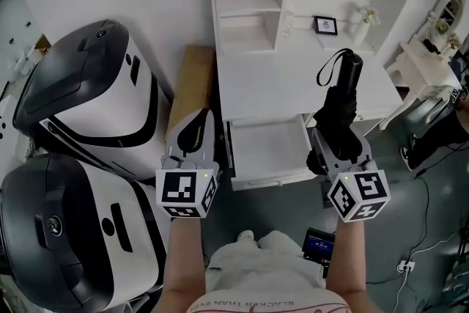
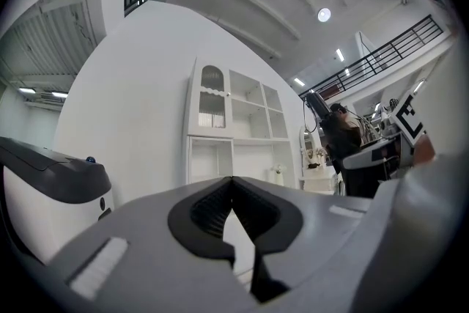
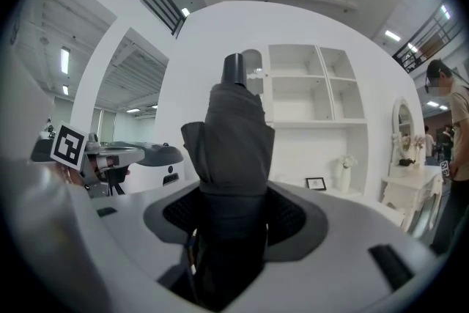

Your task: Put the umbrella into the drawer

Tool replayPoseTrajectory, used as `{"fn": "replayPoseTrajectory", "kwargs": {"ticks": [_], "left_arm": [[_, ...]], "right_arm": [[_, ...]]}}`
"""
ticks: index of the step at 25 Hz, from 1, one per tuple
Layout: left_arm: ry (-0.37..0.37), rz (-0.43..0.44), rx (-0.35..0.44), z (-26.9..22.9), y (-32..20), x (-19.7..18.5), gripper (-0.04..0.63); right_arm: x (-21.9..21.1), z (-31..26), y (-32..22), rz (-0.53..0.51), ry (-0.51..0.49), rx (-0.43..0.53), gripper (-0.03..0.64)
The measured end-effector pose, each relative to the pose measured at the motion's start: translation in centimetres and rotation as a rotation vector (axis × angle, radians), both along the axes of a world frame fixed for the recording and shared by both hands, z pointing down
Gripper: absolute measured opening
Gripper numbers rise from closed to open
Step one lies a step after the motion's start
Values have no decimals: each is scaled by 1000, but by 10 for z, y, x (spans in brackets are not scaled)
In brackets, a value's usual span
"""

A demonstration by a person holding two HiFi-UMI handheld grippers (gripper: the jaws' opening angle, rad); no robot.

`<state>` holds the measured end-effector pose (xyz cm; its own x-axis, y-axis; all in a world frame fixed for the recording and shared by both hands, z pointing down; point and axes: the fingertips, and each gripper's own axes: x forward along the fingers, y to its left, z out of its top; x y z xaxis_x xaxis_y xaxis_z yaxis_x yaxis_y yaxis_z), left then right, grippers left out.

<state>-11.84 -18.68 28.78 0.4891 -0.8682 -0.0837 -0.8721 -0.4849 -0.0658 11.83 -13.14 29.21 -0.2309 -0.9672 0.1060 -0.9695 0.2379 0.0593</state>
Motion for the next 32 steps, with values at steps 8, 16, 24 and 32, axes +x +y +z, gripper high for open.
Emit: {"fn": "replayPoseTrajectory", "kwargs": {"ticks": [8,16,24,32], "left_arm": [[-15,-3,-53,23,-15,7,9],[-25,-27,-133,57,-37,19,9],[-37,-57,-202,84,-66,30,9],[-50,-88,-245,101,-86,34,9]], "right_arm": [[2,28,-15,-29,9,-67,247],[5,70,-47,-96,8,-160,247],[2,119,-80,-198,39,-287,247],[1,171,-103,-304,105,-422,247]]}}
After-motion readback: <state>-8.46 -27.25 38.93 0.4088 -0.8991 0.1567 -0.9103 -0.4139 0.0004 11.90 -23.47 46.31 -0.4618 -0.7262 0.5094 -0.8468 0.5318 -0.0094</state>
